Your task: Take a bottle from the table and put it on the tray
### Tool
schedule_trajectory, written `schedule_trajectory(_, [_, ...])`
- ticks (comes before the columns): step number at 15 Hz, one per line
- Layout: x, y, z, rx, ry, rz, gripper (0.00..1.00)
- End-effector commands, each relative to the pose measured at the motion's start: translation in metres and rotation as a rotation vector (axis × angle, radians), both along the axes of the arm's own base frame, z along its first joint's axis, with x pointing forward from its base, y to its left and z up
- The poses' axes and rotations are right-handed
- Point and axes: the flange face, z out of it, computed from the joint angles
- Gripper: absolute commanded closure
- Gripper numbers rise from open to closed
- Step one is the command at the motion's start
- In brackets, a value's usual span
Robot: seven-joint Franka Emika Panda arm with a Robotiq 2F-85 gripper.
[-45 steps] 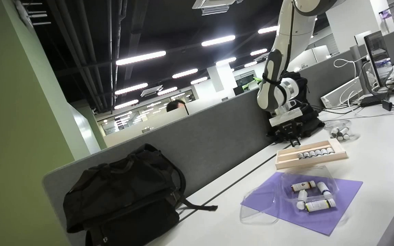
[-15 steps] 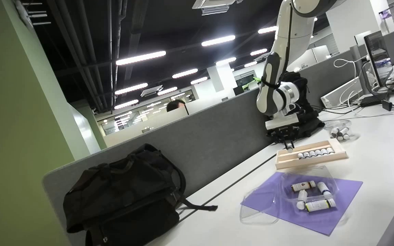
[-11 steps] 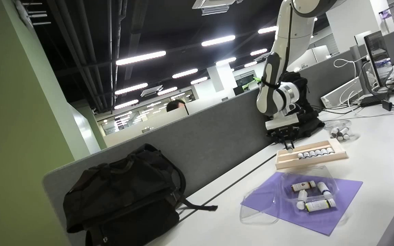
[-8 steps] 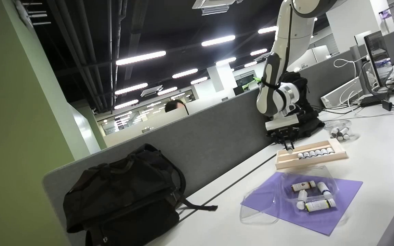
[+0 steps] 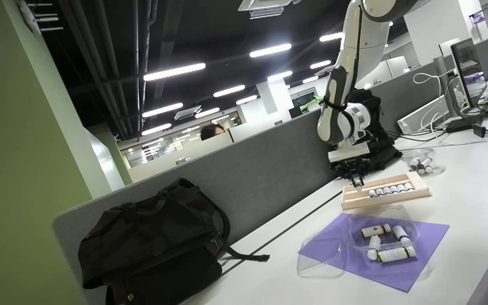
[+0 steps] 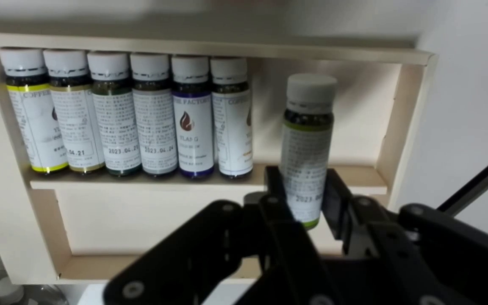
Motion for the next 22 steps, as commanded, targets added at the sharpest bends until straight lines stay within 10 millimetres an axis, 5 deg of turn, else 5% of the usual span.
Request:
schedule_trajectory(1, [0.0009,-0.0023,0.0014,-0.001,-0.005,-0.011,0.88])
schedule_trajectory(22, [0.0004,-0.0036,0.0016,-0.01,-0.006,-0.031,0.88])
